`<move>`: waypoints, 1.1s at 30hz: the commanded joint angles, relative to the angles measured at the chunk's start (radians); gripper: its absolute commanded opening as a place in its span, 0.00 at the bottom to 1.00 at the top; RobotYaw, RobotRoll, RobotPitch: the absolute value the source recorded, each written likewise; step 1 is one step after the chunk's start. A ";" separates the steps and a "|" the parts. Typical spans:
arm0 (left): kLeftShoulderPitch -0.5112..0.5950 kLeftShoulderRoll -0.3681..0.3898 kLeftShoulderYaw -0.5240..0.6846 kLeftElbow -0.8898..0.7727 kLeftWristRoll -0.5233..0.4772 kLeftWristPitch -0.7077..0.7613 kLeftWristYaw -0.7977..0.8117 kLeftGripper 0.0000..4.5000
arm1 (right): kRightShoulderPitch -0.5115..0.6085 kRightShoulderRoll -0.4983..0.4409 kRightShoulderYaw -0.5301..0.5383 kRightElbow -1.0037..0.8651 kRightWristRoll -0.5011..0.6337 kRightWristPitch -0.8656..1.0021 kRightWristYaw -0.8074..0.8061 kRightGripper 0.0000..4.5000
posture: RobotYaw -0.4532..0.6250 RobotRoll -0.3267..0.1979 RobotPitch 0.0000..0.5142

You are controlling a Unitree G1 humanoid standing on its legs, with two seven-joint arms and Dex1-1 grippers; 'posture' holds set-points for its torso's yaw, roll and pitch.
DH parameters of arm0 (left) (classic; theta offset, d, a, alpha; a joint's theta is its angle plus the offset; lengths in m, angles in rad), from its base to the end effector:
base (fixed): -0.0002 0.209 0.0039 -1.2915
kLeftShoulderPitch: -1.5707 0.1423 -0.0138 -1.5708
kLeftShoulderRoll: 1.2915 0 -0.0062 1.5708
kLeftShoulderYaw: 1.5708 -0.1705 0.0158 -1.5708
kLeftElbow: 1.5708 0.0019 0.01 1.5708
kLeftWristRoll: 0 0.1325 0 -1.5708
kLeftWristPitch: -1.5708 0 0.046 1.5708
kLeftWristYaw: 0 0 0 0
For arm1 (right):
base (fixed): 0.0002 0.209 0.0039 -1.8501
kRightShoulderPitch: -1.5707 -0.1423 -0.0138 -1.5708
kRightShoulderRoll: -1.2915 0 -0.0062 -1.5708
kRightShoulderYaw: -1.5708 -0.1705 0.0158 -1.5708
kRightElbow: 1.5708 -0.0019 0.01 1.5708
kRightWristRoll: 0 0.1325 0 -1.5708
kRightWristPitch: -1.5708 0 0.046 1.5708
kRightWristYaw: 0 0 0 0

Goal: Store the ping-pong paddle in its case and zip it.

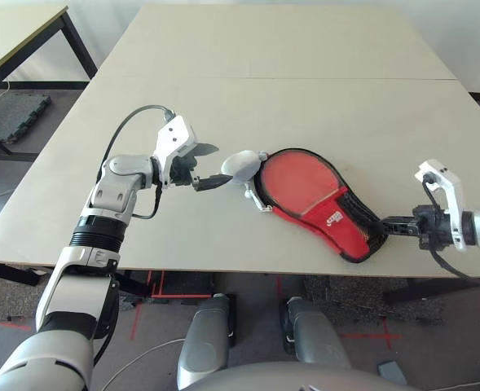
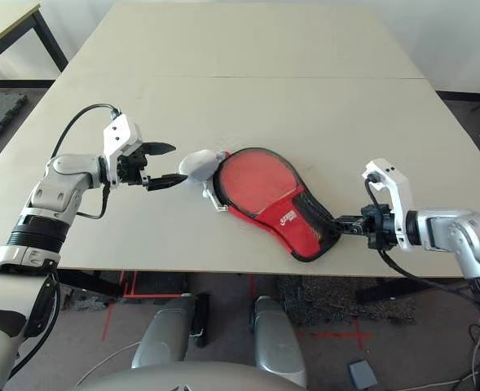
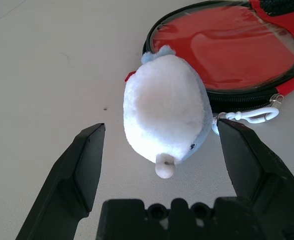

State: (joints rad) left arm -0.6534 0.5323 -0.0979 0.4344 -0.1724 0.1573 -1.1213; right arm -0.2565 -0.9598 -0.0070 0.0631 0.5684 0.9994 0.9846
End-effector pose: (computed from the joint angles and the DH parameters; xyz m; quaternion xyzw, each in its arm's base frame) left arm 0.3018 0.2209 0.1573 0.1713 0.0748 -0.5099 0.8397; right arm 0.2180 -0.3029 0.1452 0.0349 0.4051 0.3383 0.8487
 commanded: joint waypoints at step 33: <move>0.026 0.000 0.019 -0.119 -0.024 0.074 0.049 1.00 | -0.371 0.345 0.165 0.354 -0.351 -0.470 0.007 0.99 | 0.58 0.62 0.24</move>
State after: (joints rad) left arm -0.6442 0.5355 -0.0786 0.3286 -0.1905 0.2224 -1.0797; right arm -0.6397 -0.6110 0.1481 0.4002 0.2330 0.5425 0.9836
